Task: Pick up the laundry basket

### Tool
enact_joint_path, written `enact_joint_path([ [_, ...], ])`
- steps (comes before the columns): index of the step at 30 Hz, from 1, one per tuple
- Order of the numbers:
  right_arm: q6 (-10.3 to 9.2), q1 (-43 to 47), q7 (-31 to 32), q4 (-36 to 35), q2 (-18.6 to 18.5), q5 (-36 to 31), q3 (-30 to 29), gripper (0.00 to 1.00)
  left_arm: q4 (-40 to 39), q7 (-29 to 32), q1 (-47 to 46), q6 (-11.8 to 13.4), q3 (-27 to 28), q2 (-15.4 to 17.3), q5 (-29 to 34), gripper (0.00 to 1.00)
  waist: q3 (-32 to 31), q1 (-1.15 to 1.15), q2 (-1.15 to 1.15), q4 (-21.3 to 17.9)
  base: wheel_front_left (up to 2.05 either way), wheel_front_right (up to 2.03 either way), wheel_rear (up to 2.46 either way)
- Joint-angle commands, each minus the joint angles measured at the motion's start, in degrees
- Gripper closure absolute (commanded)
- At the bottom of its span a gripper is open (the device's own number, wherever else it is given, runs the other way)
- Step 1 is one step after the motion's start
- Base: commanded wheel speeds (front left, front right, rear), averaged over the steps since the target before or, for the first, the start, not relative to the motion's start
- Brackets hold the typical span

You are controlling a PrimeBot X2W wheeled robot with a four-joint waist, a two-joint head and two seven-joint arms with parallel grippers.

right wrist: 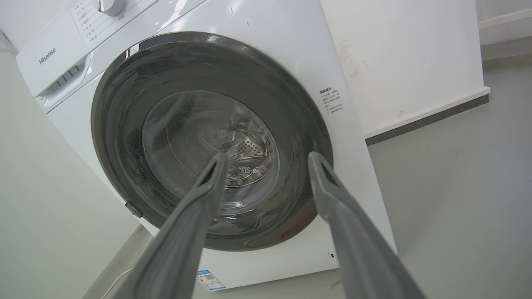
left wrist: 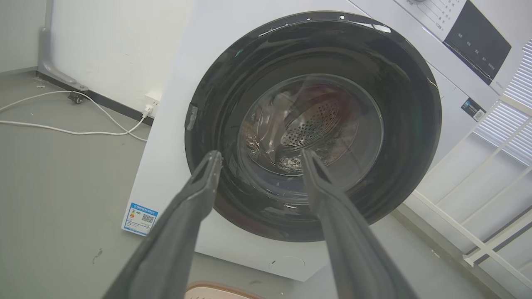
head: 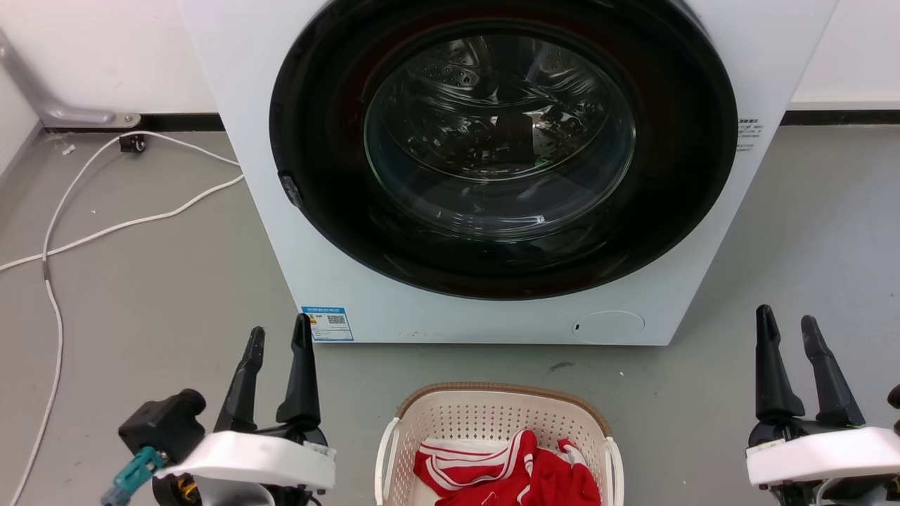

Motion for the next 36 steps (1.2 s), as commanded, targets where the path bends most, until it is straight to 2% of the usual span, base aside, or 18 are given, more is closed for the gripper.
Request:
enact_joint_path([
  [1,0.00,0.32,-0.71,-0.61,-0.24,-2.66,0.25,0.00,-0.54,-0.69,0.41,0.40,-0.69,0.28,3.01,0.00,-0.06,0.00,0.00,-0.06,0.00,0.00,0.00],
  [9,0.00,1.35,-1.79,0.38,-0.25,-7.41,0.18,0.00,-0.51,-1.71,0.28,2.25,-4.01,2.05,9.70,0.00,-0.20,0.00,0.00,-0.13,0.00,0.00,0.00],
  [11,0.00,1.43,-2.21,1.13,-0.24,-9.21,-0.02,0.00,-0.26,-2.20,0.24,3.36,-5.82,2.80,11.74,0.00,-0.23,0.00,0.00,-0.12,0.00,0.00,0.00],
  [25,0.00,2.70,-3.35,2.22,-0.25,-15.86,0.41,0.00,0.45,-3.98,0.33,7.69,-11.61,5.68,18.28,0.00,-0.49,0.00,0.00,0.04,0.00,0.00,0.00],
  [36,-0.01,3.46,-4.62,1.21,-0.25,-22.45,0.72,0.00,1.28,-5.25,0.81,9.36,-14.82,6.89,22.78,0.00,-0.67,0.00,0.00,0.02,0.00,0.00,0.00],
])
